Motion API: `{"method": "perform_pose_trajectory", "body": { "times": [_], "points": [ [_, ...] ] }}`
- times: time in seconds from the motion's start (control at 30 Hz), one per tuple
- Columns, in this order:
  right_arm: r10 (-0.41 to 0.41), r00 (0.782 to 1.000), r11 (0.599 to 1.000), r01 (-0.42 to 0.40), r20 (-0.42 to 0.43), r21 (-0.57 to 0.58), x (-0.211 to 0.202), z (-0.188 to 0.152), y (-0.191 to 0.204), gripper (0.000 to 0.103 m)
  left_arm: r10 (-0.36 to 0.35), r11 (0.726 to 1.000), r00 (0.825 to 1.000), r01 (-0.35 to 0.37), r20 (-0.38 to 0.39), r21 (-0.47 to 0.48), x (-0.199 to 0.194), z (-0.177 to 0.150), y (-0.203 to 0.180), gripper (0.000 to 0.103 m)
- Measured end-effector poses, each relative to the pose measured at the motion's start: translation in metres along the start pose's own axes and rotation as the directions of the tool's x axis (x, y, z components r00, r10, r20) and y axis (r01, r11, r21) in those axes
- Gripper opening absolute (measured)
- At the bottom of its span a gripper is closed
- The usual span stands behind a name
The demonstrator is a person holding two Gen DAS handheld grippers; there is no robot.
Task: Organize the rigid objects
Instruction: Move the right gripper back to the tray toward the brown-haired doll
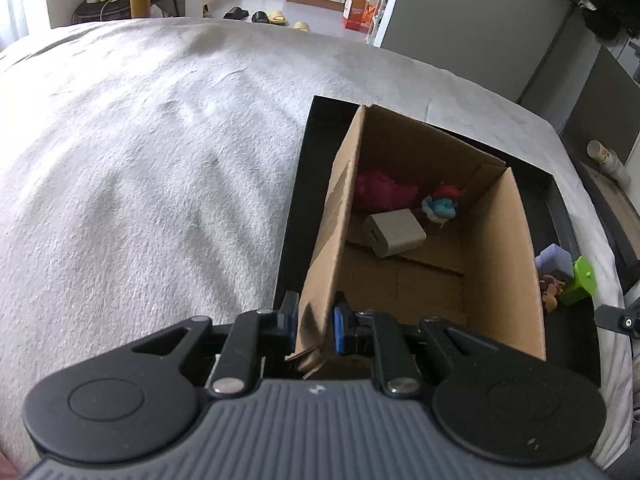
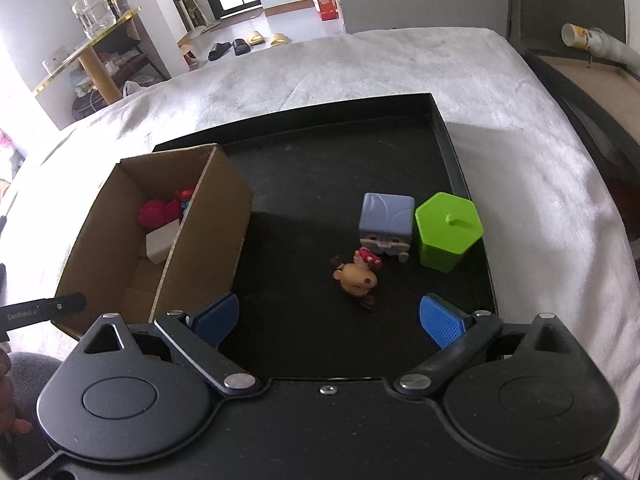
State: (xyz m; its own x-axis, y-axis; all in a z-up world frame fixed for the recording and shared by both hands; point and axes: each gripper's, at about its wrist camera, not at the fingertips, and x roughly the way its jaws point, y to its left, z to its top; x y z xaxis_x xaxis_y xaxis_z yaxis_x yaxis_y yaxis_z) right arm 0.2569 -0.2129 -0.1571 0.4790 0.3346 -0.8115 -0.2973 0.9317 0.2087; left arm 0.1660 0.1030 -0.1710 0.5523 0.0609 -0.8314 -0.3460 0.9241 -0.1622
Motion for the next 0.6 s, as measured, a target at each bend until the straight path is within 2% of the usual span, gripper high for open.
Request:
{"method": "perform_pose_trajectory", "body": {
  "times": [0.6],
  "points": [
    [-0.002, 0.999, 0.997, -0.002, 0.048, 0.077, 0.019, -0.018, -0.023, 0.096, 0.06, 0.997, 0.998, -0.06, -0.001, 0.044, 0.004, 0.0, -0.011, 0.012]
  ]
}}
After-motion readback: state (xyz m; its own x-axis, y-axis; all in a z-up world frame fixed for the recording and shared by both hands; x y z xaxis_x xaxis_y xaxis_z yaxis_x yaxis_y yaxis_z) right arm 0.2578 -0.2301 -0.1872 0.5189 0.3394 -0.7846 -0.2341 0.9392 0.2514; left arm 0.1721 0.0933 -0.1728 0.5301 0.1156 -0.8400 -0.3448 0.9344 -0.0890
